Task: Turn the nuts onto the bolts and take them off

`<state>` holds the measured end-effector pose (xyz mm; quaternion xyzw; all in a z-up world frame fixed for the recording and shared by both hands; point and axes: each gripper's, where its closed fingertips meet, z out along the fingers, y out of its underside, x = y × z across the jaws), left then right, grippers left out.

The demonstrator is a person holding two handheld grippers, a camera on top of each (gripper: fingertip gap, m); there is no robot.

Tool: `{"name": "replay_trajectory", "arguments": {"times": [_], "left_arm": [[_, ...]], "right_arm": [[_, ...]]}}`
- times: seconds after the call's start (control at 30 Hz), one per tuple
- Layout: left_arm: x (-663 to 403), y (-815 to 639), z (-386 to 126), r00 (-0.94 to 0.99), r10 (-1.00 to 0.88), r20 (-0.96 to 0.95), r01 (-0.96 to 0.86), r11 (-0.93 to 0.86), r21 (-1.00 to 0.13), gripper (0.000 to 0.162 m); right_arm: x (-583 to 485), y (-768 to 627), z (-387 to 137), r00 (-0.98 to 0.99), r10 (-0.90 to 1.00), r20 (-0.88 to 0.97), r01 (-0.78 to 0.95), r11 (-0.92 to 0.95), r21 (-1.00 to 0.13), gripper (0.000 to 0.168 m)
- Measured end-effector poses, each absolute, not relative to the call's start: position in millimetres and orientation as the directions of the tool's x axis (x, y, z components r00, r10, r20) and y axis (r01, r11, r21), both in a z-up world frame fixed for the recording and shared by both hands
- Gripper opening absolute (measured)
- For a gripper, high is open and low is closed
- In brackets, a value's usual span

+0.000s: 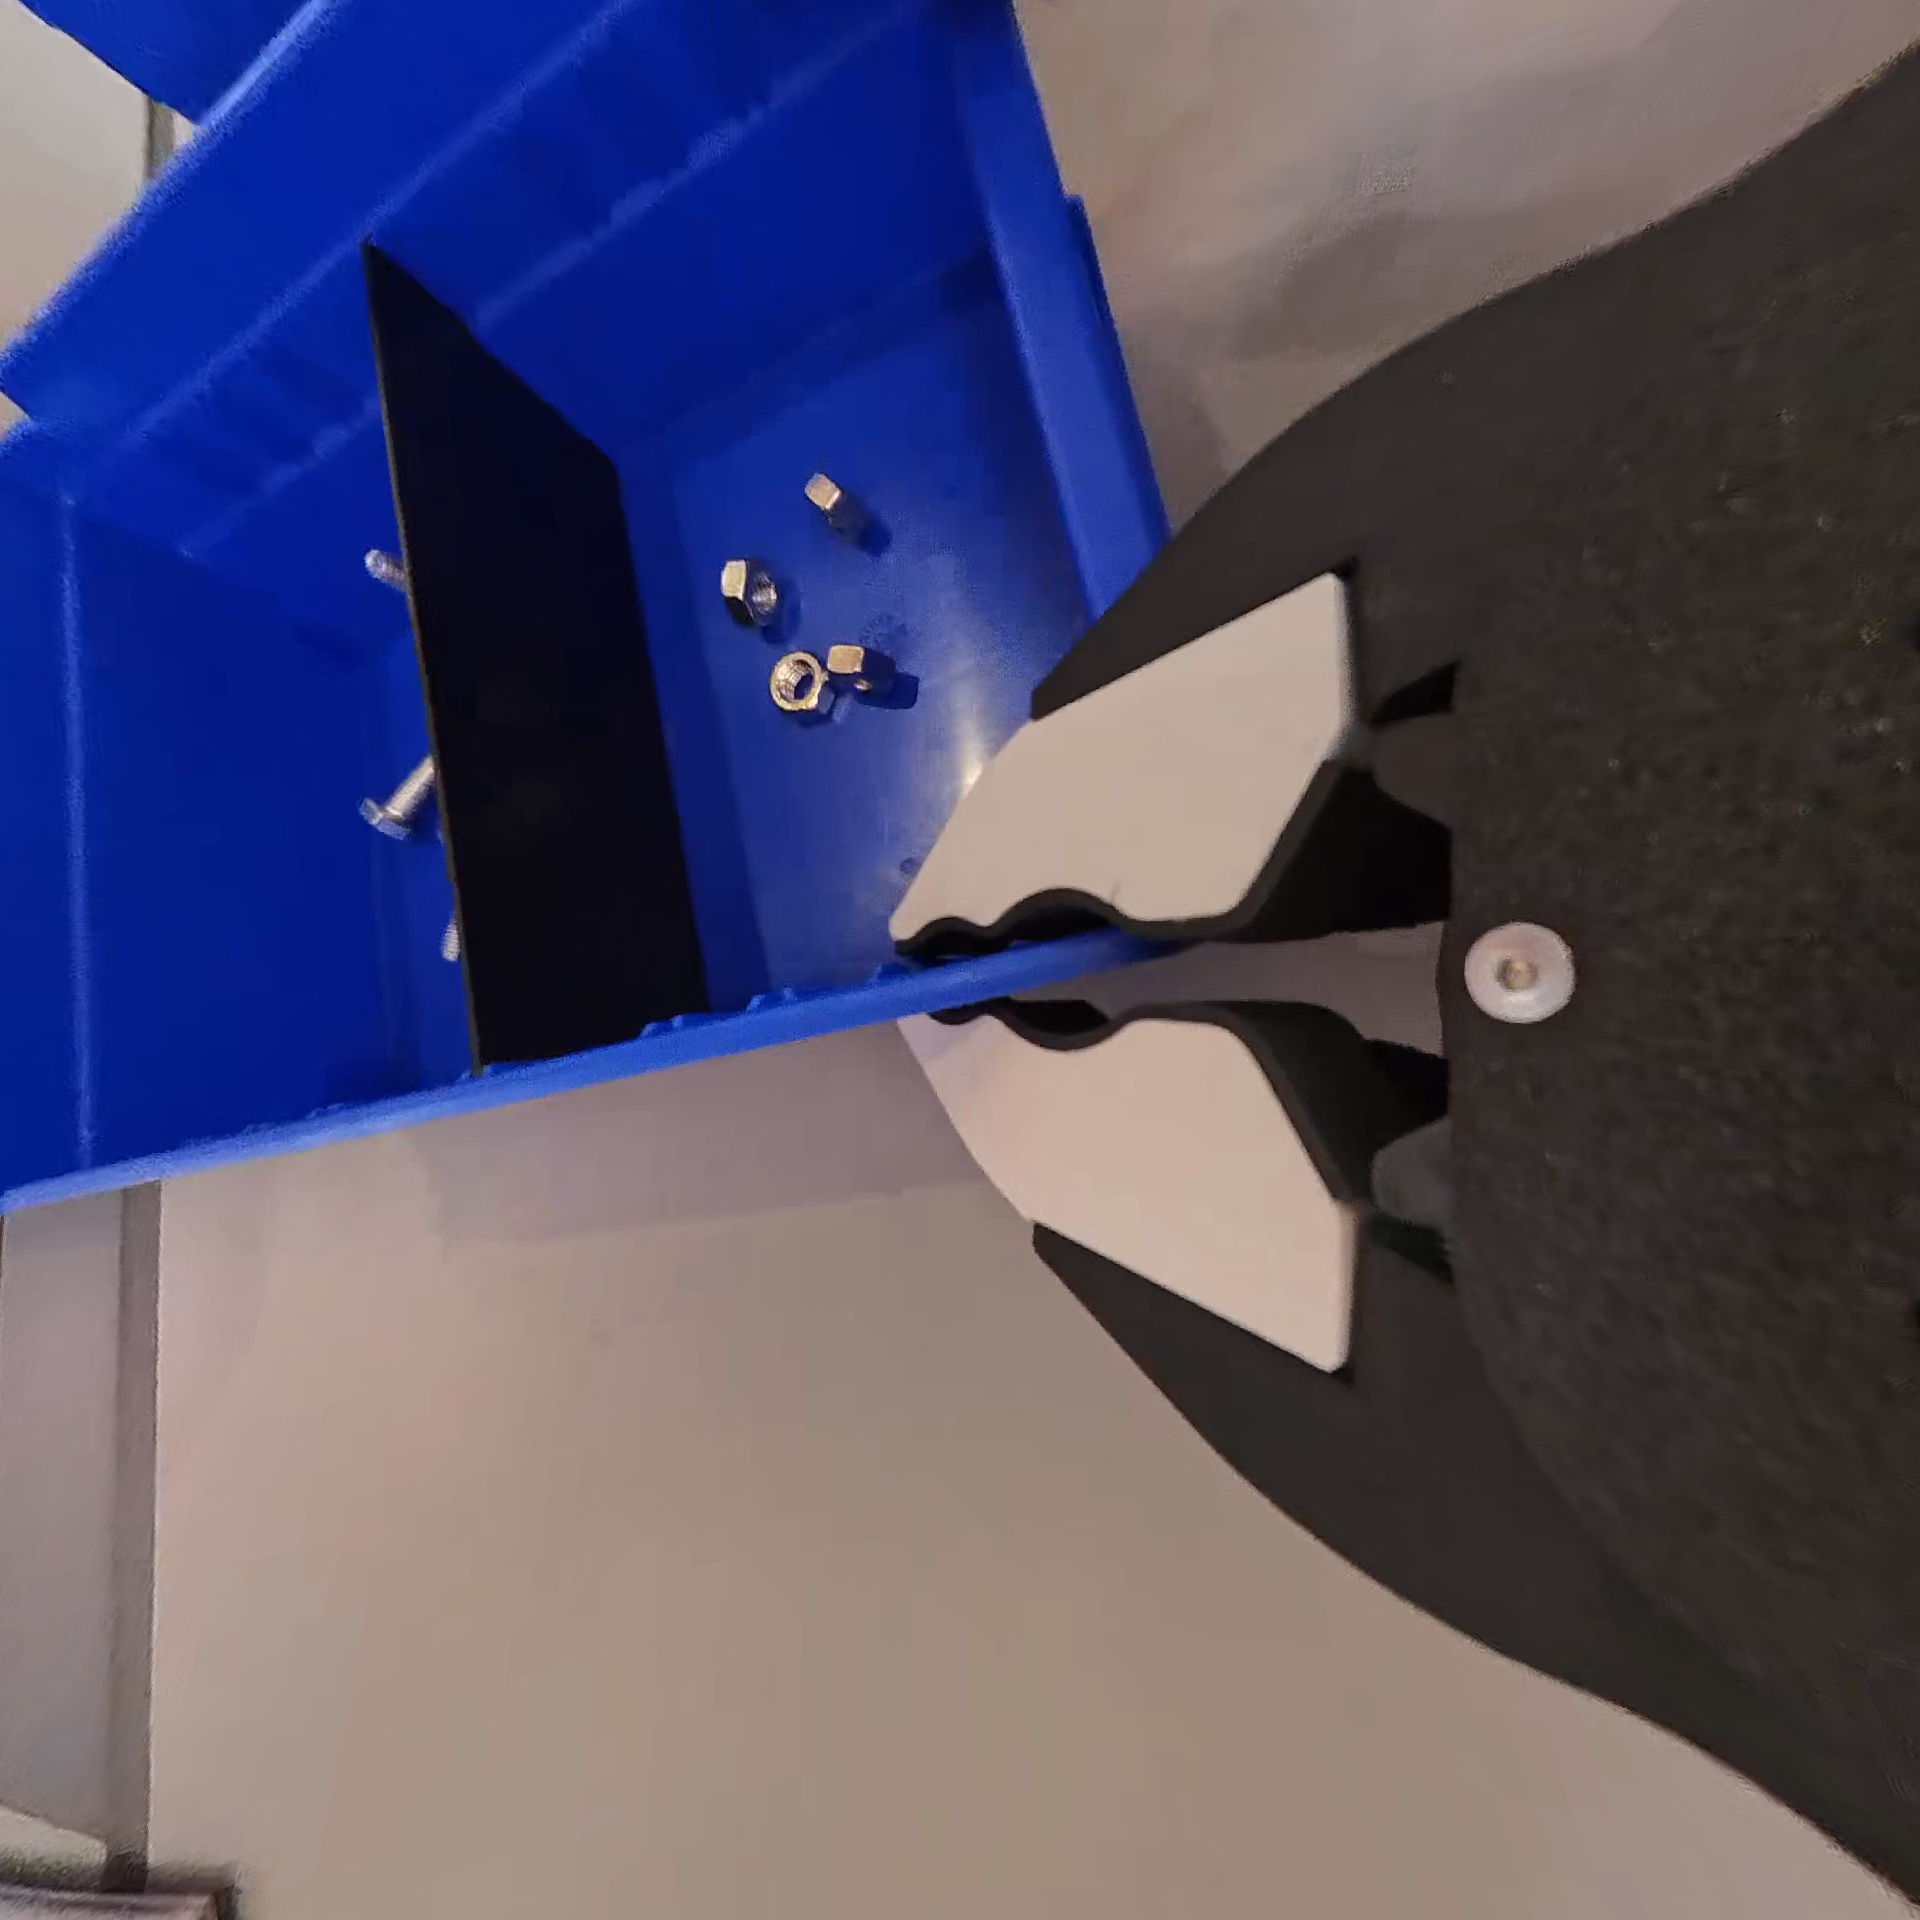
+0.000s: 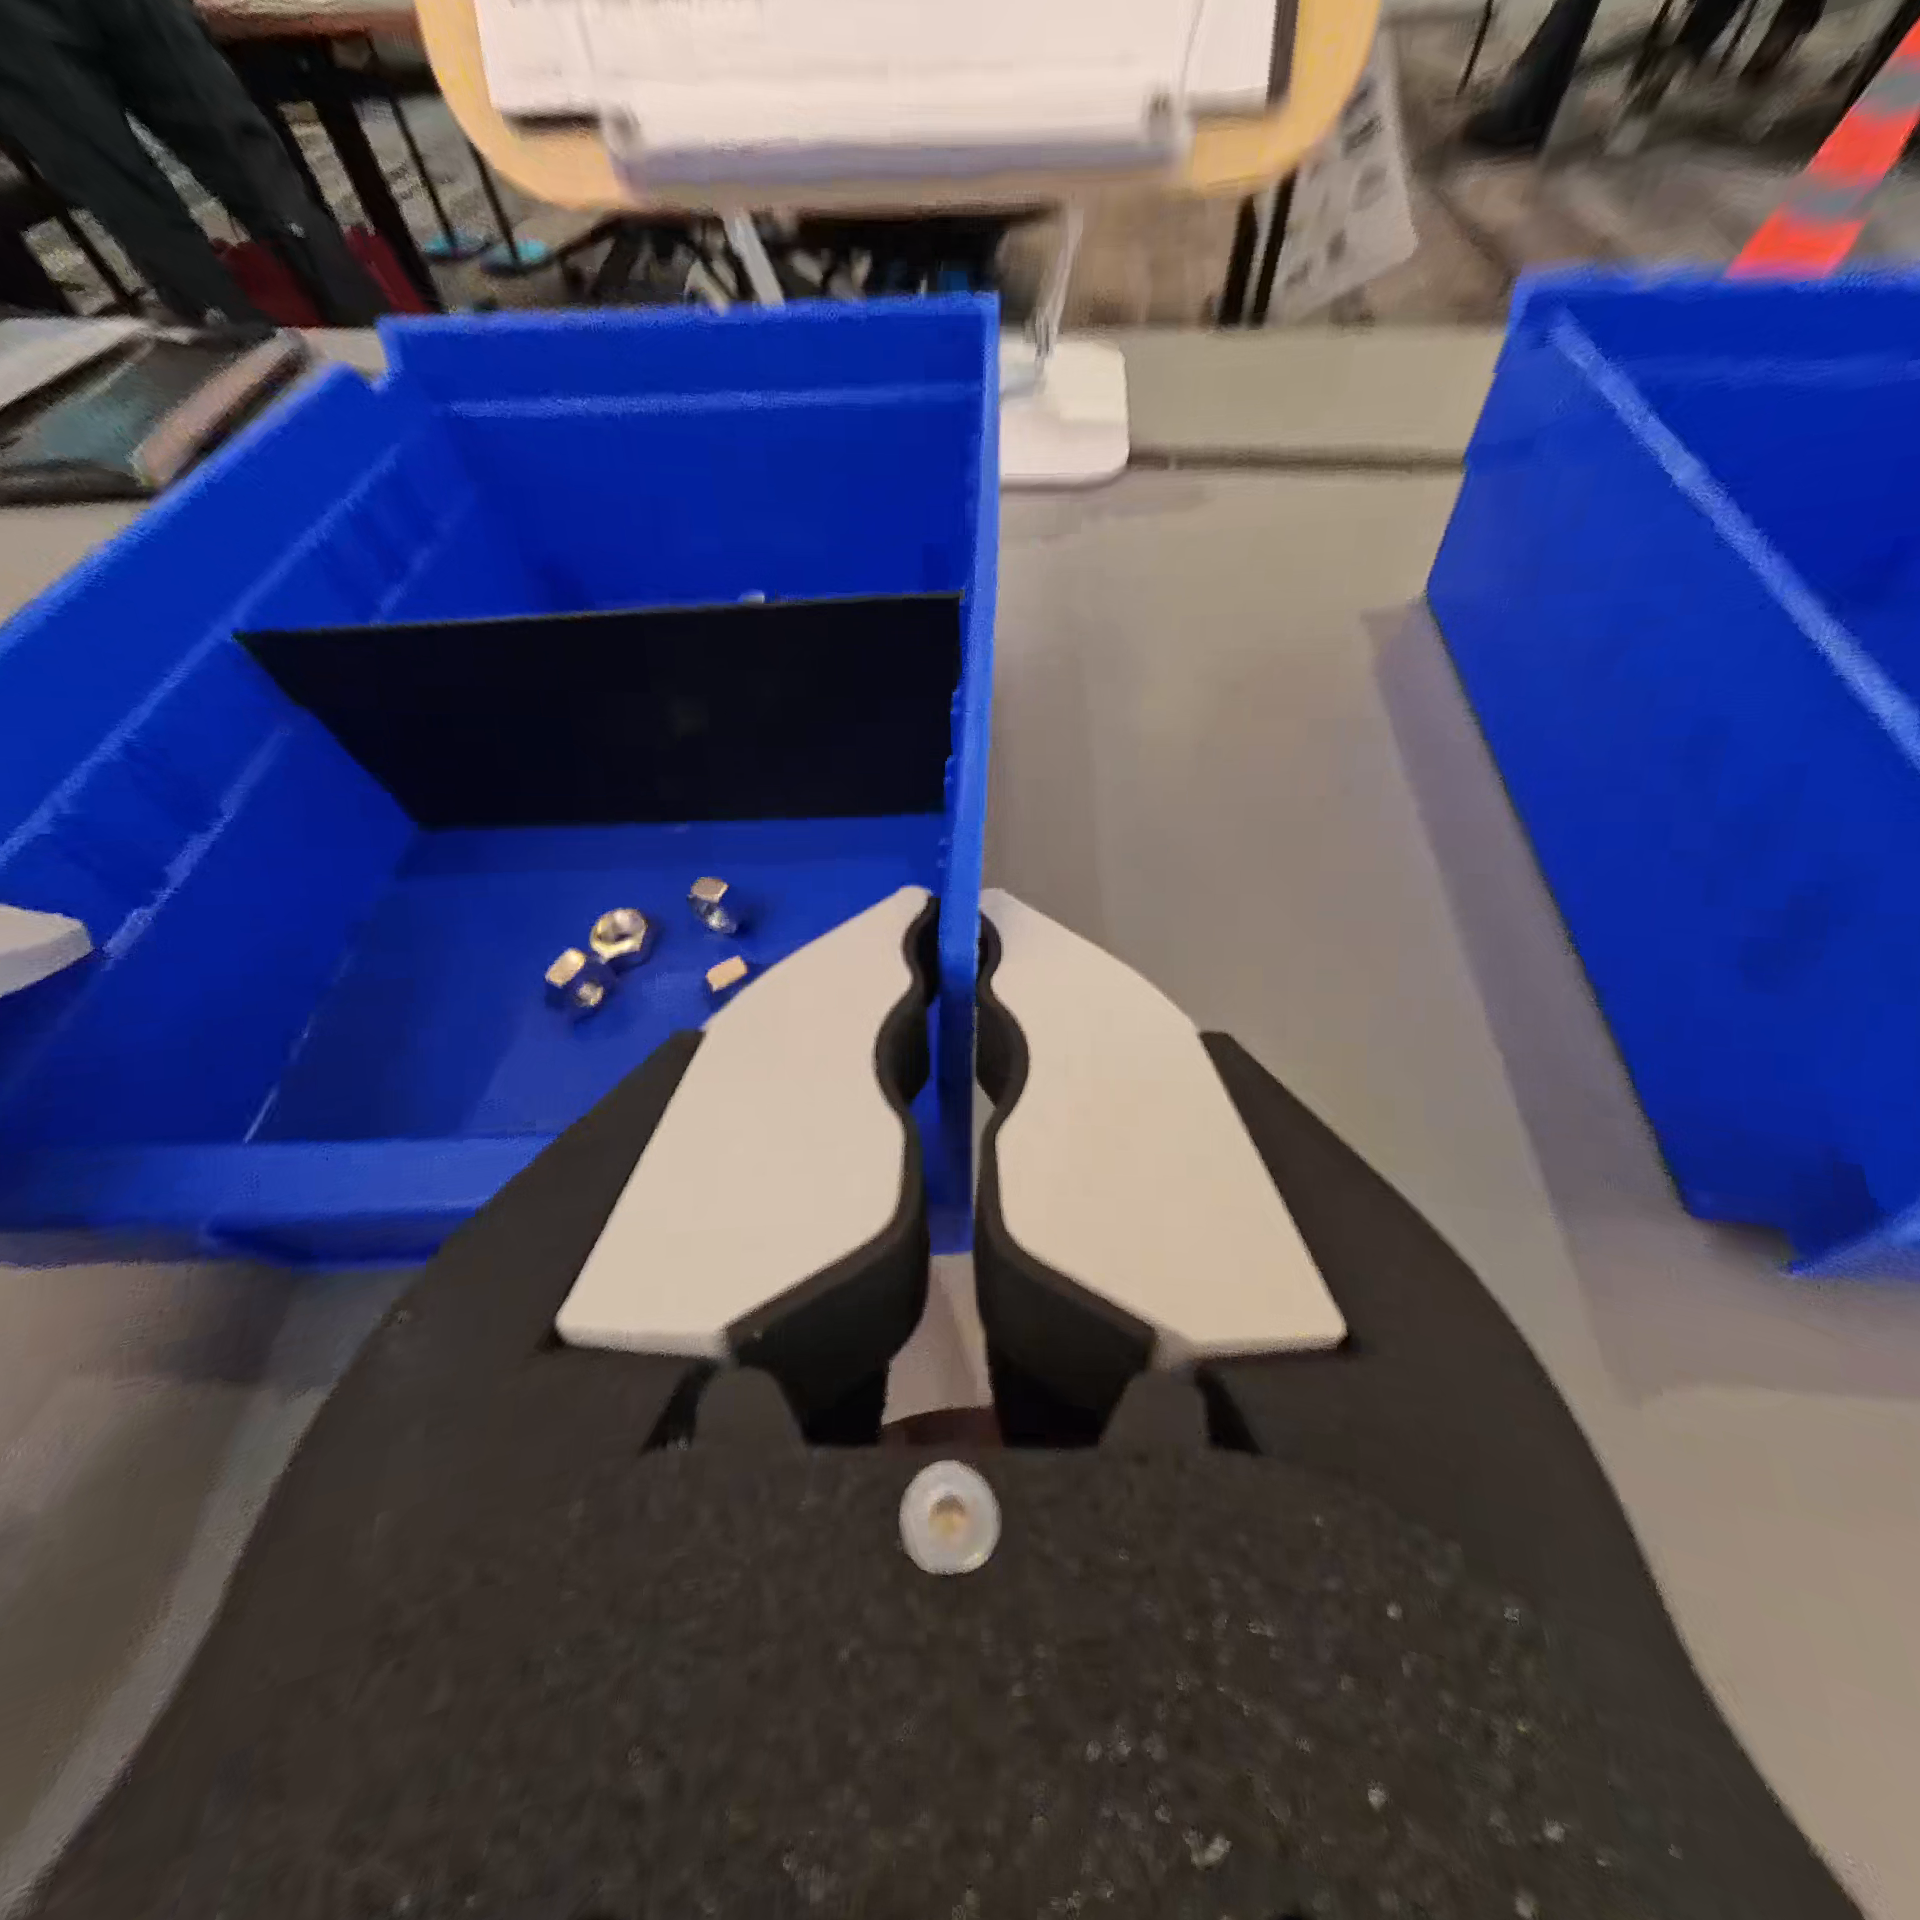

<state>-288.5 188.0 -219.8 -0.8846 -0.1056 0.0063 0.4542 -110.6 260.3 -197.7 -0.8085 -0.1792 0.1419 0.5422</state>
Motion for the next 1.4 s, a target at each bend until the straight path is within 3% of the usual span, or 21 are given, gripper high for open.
{"name": "replay_trajectory", "arguments": {"times": [0.03, 0.4, 0.57, 0.83, 0.9, 1.03, 1.2, 1.4], "left_arm": [[-294, 183, -217, 0.976, 0.192, 0.108, 0.199, -0.558, -0.806, 0.003], [-465, 112, -169, 0.954, 0.298, -0.008, 0.152, -0.508, -0.848, 0.003], [-536, 99, -180, 0.948, 0.307, -0.087, 0.103, -0.550, -0.829, 0.004], [-572, 105, -220, 0.961, 0.273, 0.045, 0.186, -0.516, -0.836, 0.005], [-568, 106, -218, 0.960, 0.269, 0.076, 0.205, -0.490, -0.847, 0.013], [-559, 94, -187, 0.936, 0.328, 0.125, 0.259, -0.405, -0.877, 0.051], [-502, 77, -117, 0.931, 0.326, 0.163, 0.262, -0.286, -0.922, 0.060], [-399, 66, -92, 0.946, 0.296, 0.134, 0.204, -0.219, -0.954, 0.062]], "right_arm": [[-117, 256, -189, 0.900, 0.436, 0.001, 0.146, -0.299, -0.943, 0.002], [-293, 199, -160, 0.822, 0.562, -0.092, 0.066, -0.254, -0.965, 0.004], [-363, 185, -178, 0.813, 0.579, -0.060, 0.111, -0.255, -0.960, 0.004], [-397, 189, -213, 0.784, 0.602, -0.147, 0.081, -0.335, -0.939, 0.005], [-397, 187, -212, 0.768, 0.623, -0.148, 0.104, -0.350, -0.931, 0.006], [-382, 166, -180, 0.617, 0.753, -0.229, 0.104, -0.366, -0.925, 0.021], [-296, 139, -125, 0.386, 0.898, -0.210, 0.172, -0.294, -0.940, 0.043], [-107, 189, -103, 0.511, 0.857, -0.070, 0.149, -0.168, -0.974, 0.050]]}}
